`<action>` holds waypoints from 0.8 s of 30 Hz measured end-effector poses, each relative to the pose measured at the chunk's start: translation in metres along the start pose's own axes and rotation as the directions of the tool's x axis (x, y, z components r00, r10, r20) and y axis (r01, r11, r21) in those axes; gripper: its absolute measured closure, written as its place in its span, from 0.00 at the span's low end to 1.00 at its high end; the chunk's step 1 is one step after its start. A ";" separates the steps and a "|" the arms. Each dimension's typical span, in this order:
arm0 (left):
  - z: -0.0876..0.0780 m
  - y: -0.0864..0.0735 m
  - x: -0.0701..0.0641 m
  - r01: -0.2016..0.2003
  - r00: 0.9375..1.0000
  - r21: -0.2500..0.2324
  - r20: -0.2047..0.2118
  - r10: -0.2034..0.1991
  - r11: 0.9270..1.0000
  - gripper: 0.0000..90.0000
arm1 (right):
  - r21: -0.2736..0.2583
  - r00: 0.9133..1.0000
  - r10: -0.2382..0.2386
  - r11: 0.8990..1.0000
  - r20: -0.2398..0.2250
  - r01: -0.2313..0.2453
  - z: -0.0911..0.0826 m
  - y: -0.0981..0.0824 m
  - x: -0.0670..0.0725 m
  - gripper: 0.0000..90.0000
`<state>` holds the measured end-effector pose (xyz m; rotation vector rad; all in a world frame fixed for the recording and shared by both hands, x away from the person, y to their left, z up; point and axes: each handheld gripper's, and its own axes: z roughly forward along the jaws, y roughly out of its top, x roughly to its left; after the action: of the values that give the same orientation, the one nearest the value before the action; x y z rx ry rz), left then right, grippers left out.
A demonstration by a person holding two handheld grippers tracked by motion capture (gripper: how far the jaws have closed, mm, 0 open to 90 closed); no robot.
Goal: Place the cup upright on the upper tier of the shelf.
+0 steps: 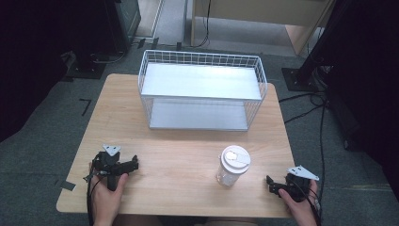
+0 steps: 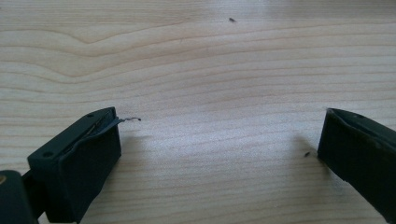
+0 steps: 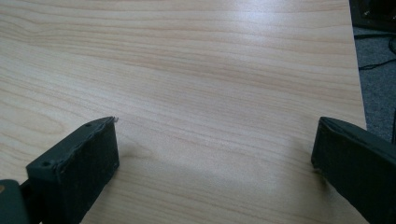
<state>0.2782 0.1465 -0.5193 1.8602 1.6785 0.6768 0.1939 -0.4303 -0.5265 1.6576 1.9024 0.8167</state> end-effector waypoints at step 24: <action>0.000 0.000 0.000 0.000 1.000 0.000 0.000 0.000 1.000 0.00 | -0.098 0.998 0.018 0.995 -0.061 -0.023 -0.034 0.016 0.046 0.16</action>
<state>0.2782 0.1465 -0.5194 1.8601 1.6783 0.6769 0.1748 -0.3873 -0.4898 1.6125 1.8563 0.9627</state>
